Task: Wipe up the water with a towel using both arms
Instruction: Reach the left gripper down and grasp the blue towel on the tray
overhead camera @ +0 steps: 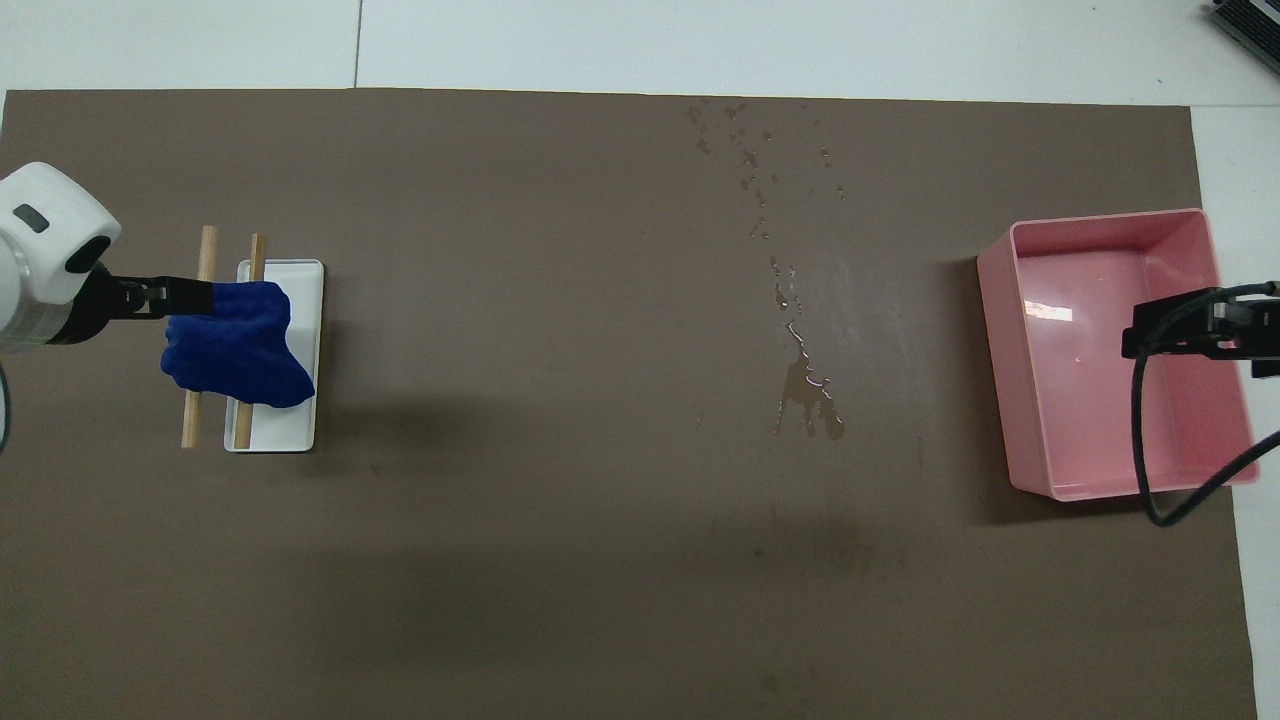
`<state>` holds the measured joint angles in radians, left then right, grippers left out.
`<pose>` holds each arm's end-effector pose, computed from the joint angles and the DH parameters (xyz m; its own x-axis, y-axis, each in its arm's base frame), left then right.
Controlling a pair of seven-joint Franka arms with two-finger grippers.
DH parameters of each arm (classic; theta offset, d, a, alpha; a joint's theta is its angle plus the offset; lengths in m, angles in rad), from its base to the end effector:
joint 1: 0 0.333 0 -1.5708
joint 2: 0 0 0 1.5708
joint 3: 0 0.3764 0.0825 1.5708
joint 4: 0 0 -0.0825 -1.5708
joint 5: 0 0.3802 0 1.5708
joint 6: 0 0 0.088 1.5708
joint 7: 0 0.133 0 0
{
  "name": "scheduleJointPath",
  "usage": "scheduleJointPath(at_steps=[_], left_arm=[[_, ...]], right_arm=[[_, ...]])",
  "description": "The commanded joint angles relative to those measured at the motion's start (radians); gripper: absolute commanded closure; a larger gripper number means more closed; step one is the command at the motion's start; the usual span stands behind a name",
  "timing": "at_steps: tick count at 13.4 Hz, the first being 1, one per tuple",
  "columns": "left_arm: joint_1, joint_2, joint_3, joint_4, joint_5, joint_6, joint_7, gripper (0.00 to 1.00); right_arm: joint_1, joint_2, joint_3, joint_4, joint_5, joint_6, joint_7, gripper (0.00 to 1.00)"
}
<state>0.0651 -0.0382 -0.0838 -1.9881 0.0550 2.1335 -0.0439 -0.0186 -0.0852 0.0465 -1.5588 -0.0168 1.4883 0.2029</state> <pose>0.5626 -0.0075 0.5335 0.9830 -0.0044 0.1838 0.0042 -0.9989 -0.0462 0.5104 0.0133 0.7023 0.9843 -0.1755 0.0185 -0.1759 -0.9843 0.0173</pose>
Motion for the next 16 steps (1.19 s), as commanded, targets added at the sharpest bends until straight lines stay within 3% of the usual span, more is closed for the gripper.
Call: scheduleJointPath(at_steps=[1,4,5,7,11,16], left_arm=[[0.016,0.009,-0.005,-0.107,0.069,0.152,-0.021,0.0],[0.016,0.03,-0.005,-0.136,0.103,0.181,-0.082,0.01],[0.012,0.029,-0.005,-0.149,0.105,0.184,-0.094,0.1],[0.009,0.03,-0.005,-0.146,0.105,0.187,-0.103,0.33],[0.01,0.03,-0.005,-0.141,0.126,0.186,-0.102,0.99],[0.012,0.038,-0.008,-0.079,0.148,0.122,-0.094,1.0]], right_arm=[[-0.008,-0.004,0.004,0.002,0.0,-0.017,0.009,0.0],[-0.009,-0.015,0.003,-0.007,0.001,-0.022,0.006,0.0],[-0.008,-0.015,0.003,-0.012,0.001,-0.019,0.006,0.0],[-0.006,-0.018,0.004,-0.02,0.0,-0.016,0.009,0.0],[-0.006,-0.021,0.006,-0.021,0.0,-0.02,0.007,0.0],[0.002,-0.022,0.006,-0.024,0.001,-0.019,0.007,0.0]])
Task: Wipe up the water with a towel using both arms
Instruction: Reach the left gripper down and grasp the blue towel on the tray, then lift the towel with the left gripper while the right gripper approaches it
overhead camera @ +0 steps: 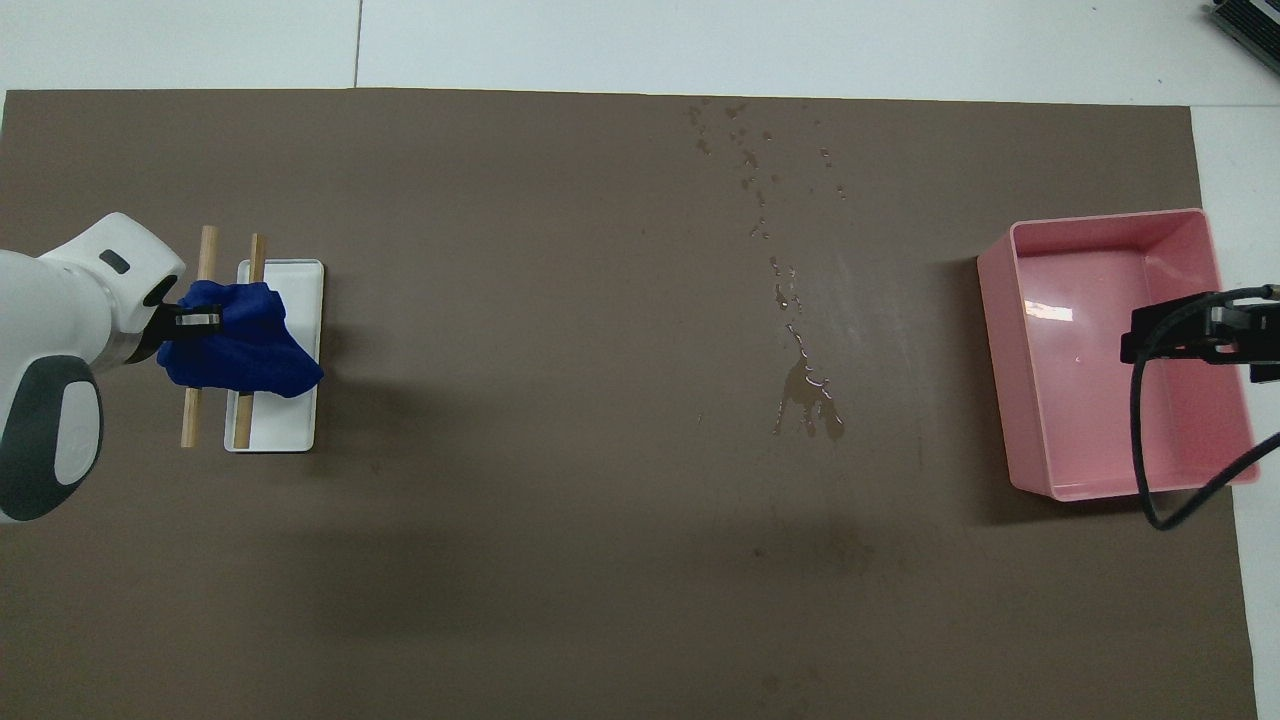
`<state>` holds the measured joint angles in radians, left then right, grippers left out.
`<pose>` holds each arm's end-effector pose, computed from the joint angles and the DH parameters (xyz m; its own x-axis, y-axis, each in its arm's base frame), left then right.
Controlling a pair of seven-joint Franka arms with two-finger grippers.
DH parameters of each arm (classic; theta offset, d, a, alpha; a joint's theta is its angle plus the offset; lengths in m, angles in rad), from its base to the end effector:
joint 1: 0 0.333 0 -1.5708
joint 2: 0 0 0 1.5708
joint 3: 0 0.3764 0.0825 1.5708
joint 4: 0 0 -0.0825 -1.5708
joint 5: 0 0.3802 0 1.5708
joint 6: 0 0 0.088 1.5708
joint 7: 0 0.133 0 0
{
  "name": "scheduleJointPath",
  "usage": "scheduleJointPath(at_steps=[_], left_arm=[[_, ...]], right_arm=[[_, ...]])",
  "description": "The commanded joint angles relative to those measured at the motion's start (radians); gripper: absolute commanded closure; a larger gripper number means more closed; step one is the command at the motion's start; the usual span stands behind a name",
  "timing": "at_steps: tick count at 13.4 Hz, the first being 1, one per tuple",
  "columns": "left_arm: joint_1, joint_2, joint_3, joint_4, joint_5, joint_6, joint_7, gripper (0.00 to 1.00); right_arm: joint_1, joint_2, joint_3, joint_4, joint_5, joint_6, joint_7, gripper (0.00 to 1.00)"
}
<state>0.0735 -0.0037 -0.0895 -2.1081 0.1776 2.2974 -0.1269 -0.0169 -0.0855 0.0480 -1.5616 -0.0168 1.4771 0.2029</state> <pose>0.5627 -0.0018 0.4742 0.9796 -0.0076 0.2006 0.0185 -0.9916 -0.1281 0.5087 0.0149 0.7002 0.9850 -0.1726 0.0051 -0.1727 -0.9848 0.0202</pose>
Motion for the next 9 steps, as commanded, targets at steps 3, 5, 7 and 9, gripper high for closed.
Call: scheduleJointPath(at_steps=[3,5,7,9], left_arm=[[-0.001,0.016,-0.006,0.253,-0.066,-0.319,-0.025,1.0],[0.0,0.016,-0.001,0.36,-0.203,-0.448,-0.083,1.0],[-0.009,0.014,-0.01,0.457,-0.233,-0.572,-0.289,1.0],[-0.021,0.013,-0.035,0.525,-0.32,-0.677,-0.481,1.0]], right_arm=[[0.005,-0.022,0.007,-0.023,0.003,-0.003,0.012,0.0],[0.008,-0.022,0.012,-0.023,0.009,0.0,0.018,0.0],[0.008,-0.022,0.012,-0.023,0.082,0.017,0.051,0.0],[0.018,-0.017,0.024,-0.023,0.106,0.032,0.131,0.0]])
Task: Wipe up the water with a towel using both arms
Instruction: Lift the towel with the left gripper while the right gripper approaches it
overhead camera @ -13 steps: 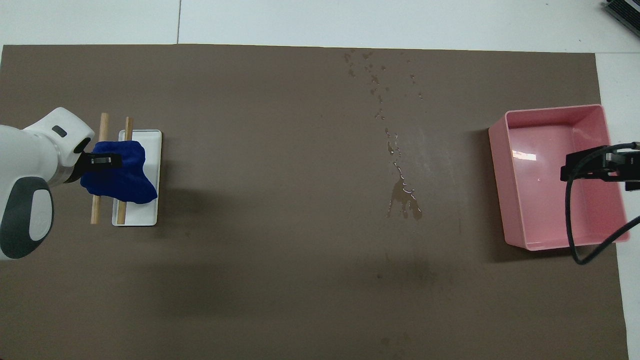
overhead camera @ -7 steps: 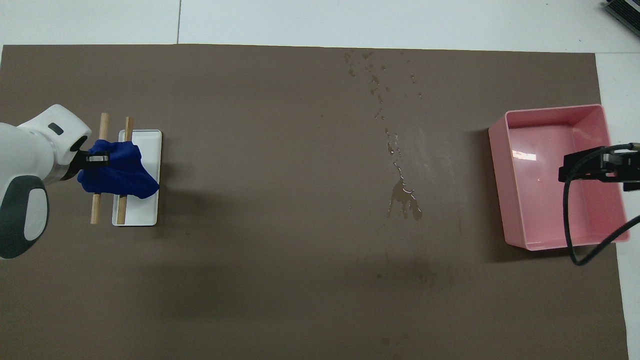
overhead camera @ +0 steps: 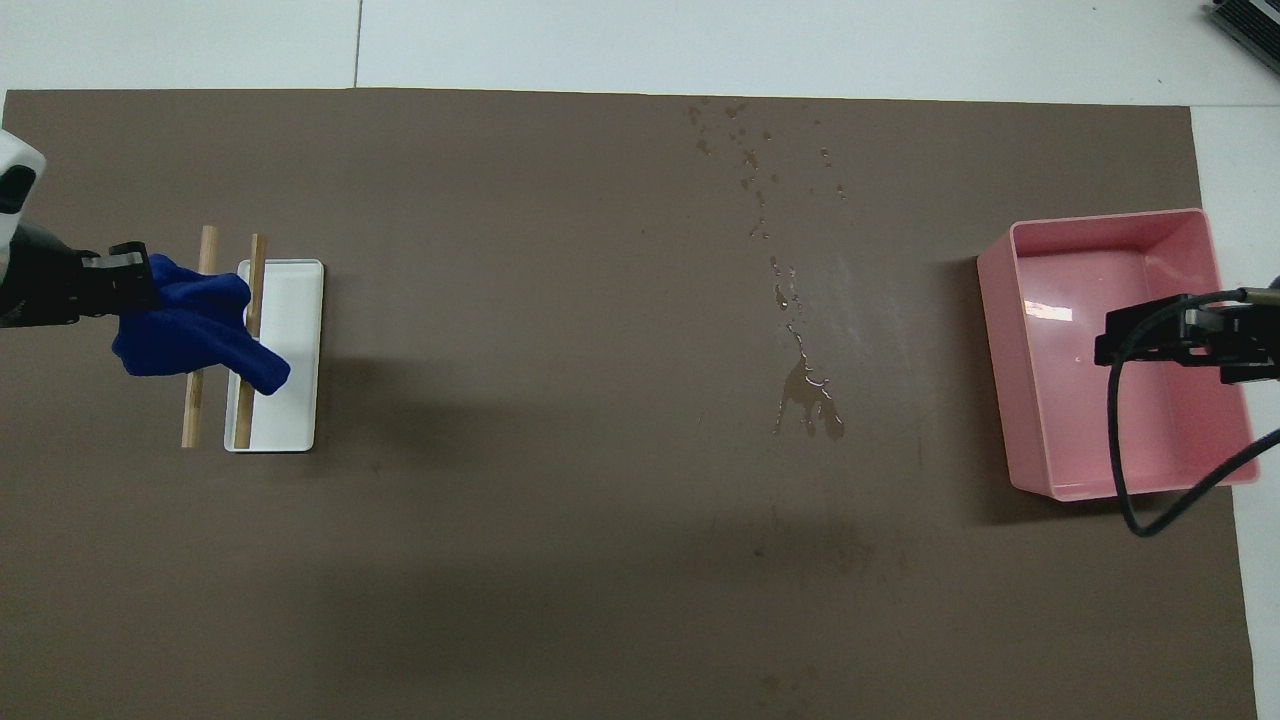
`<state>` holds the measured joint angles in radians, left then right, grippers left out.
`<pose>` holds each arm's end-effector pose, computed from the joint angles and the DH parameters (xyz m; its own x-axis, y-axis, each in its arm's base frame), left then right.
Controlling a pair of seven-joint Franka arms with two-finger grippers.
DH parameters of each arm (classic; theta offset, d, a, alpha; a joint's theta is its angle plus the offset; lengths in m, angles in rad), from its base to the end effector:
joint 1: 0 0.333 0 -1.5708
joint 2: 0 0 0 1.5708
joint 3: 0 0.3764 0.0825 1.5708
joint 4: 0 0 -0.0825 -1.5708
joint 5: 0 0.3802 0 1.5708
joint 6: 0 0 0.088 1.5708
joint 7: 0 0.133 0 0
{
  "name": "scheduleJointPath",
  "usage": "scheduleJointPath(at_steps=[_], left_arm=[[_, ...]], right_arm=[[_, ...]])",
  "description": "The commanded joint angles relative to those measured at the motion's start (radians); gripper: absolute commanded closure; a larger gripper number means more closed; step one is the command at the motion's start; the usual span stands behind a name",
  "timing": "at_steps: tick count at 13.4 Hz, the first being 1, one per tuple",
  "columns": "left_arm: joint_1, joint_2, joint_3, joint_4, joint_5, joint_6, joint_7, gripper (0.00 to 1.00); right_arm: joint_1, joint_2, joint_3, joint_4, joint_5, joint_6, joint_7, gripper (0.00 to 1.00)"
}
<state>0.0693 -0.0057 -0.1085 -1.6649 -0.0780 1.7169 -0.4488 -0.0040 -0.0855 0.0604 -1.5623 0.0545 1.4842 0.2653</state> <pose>0.5611 -0.0314 0.6311 0.9131 0.4073 0.0181 0.4040 -0.9099 0.0942 0.5085 0.0381 0.7006 0.9792 -0.2026 -0.0058 -0.2027 -0.9780 -0.0493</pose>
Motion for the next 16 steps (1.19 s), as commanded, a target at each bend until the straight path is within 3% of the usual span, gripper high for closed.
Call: scheduleJointPath(at_steps=[1,5,8,10,13,16], left_arm=[[-0.019,0.01,-0.025,0.091,-0.13,-0.114,-0.292,1.0],[-0.019,0.001,-0.054,0.08,-0.397,-0.1,-0.783,1.0],[-0.02,-0.014,-0.077,0.047,-0.557,-0.047,-1.034,1.0],[-0.051,-0.031,-0.103,-0.01,-0.626,0.073,-1.23,1.0],[-0.19,-0.06,-0.105,-0.105,-0.66,0.277,-1.41,1.0],[-0.307,-0.063,-0.103,-0.119,-0.66,0.383,-1.516,1.0]], right_arm=[[0.025,-0.016,0.019,-0.024,0.059,0.045,0.124,0.0],[0.105,0.003,0.021,-0.039,0.169,0.131,0.369,0.01],[0.192,0.038,0.021,-0.039,0.28,0.238,0.625,0.01],[0.252,0.064,0.021,-0.039,0.342,0.327,0.801,0.01],[0.314,0.107,0.021,-0.028,0.404,0.477,1.049,0.01],[0.358,0.16,0.021,0.001,0.427,0.568,1.123,0.02]])
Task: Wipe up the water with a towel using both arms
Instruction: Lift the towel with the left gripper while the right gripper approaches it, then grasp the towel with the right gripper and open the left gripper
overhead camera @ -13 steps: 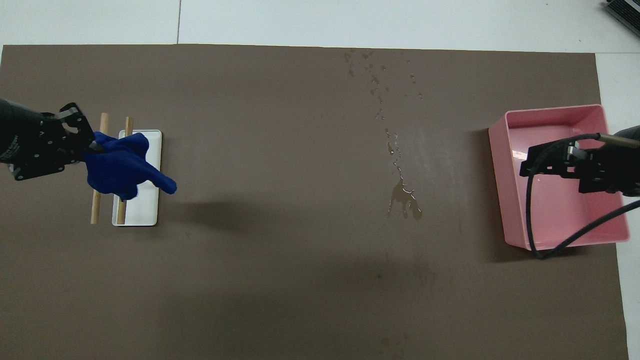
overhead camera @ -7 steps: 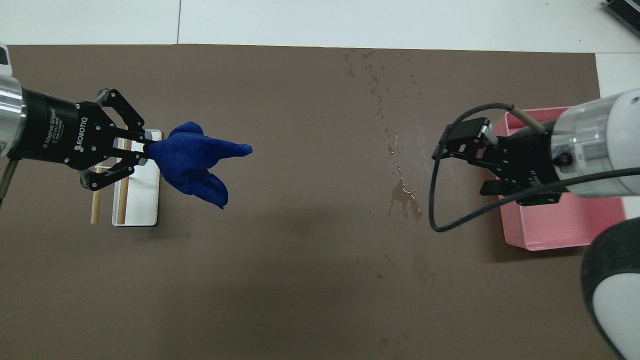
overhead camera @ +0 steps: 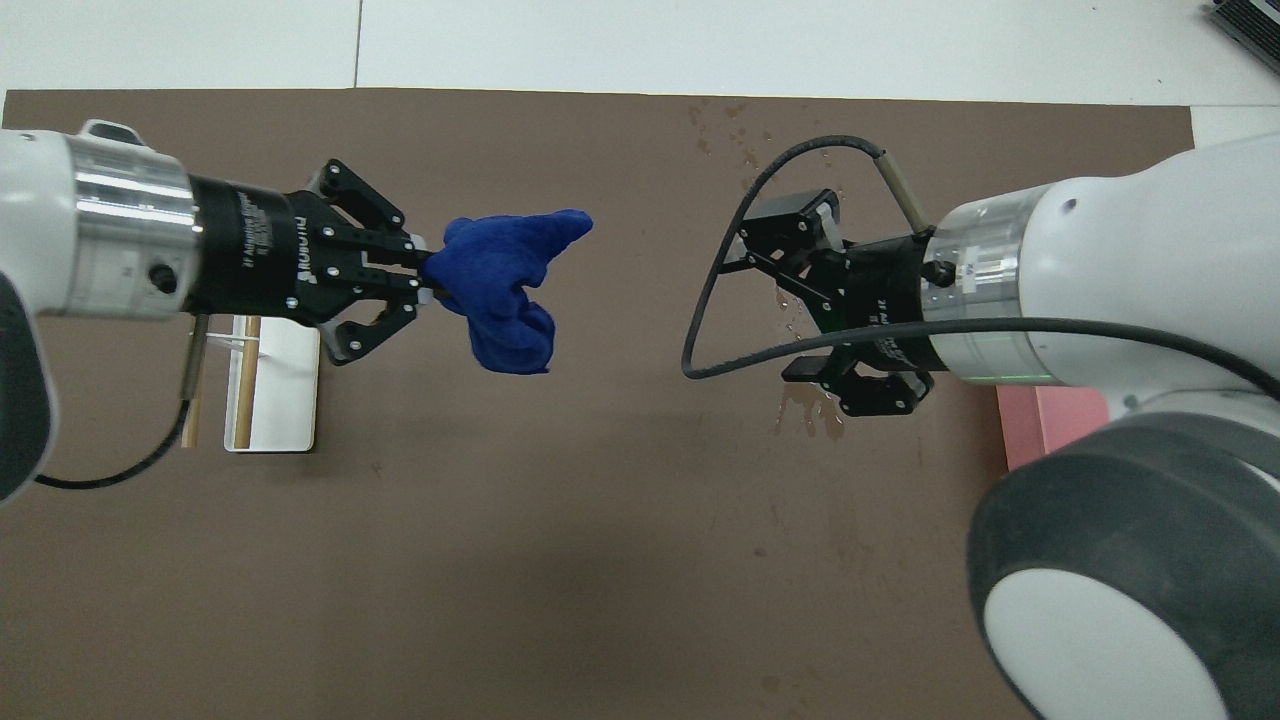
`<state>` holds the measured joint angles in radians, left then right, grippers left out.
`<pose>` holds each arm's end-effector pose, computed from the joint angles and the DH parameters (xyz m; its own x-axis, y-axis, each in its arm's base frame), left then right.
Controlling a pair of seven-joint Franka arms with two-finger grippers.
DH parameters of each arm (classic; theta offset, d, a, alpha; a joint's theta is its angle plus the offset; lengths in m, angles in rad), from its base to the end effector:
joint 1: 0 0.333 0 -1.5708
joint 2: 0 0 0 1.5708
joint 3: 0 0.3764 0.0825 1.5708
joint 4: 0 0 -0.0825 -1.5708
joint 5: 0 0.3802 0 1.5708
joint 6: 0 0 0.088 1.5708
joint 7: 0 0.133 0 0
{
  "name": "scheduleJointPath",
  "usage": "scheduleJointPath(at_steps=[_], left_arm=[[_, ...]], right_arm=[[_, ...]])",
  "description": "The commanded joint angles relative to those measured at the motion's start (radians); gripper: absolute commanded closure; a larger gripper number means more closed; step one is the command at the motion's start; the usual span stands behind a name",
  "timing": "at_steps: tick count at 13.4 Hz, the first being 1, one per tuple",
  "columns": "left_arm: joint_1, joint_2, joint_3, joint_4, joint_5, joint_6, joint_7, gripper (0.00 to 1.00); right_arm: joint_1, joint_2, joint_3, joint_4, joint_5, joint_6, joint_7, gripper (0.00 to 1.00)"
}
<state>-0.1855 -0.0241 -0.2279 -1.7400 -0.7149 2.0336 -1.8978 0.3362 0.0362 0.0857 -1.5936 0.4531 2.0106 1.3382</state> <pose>0.5183 -0.2863 0.6577 -0.1064 0.7290 -0.6762 0.9910 0.1329 -0.0127 0.5440 0.2827 0.6839 0.5472 -0.7593 -0.3523 -0.8172 -0.3937 -0.4208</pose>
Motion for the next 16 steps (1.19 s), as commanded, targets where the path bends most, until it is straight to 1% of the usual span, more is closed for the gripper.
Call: scheduleJointPath(at_steps=[1,2,3,6,7,8,9,15,16], left_arm=[[-0.063,-0.042,0.016,-0.042,-0.023,0.076,-0.081,1.0],[-0.078,-0.043,0.015,-0.039,-0.023,0.076,-0.084,1.0],[-0.094,-0.045,0.015,-0.039,-0.023,0.077,-0.092,1.0],[-0.097,-0.048,0.016,-0.033,-0.031,0.086,-0.101,1.0],[-0.092,-0.048,0.016,-0.035,-0.046,0.111,-0.101,1.0],[-0.092,-0.048,0.016,-0.035,-0.046,0.122,-0.101,1.0],[-0.095,-0.047,0.016,-0.035,-0.049,0.129,-0.101,1.0],[-0.1,-0.046,0.016,-0.035,-0.046,0.163,-0.09,1.0],[-0.1,-0.046,0.016,-0.035,-0.043,0.162,-0.086,0.93]], right_arm=[[0.03,0.05,-0.003,0.04,0.026,0.066,0.071,0.03],[0.039,0.06,-0.003,0.04,0.026,0.095,0.075,0.04],[0.05,0.063,-0.003,0.032,0.022,0.109,0.075,0.07],[0.056,0.054,-0.003,0.008,0.01,0.093,0.073,0.11],[0.058,0.051,-0.003,0.003,0.009,0.083,0.07,0.16],[0.058,0.051,-0.004,0.001,0.007,0.068,0.067,0.43],[0.053,0.051,-0.004,0.003,0.007,0.066,0.064,0.99],[0.05,0.051,-0.004,0.01,-0.013,0.045,0.07,1.0],[0.049,0.053,-0.004,0.012,-0.013,0.042,0.071,1.0]])
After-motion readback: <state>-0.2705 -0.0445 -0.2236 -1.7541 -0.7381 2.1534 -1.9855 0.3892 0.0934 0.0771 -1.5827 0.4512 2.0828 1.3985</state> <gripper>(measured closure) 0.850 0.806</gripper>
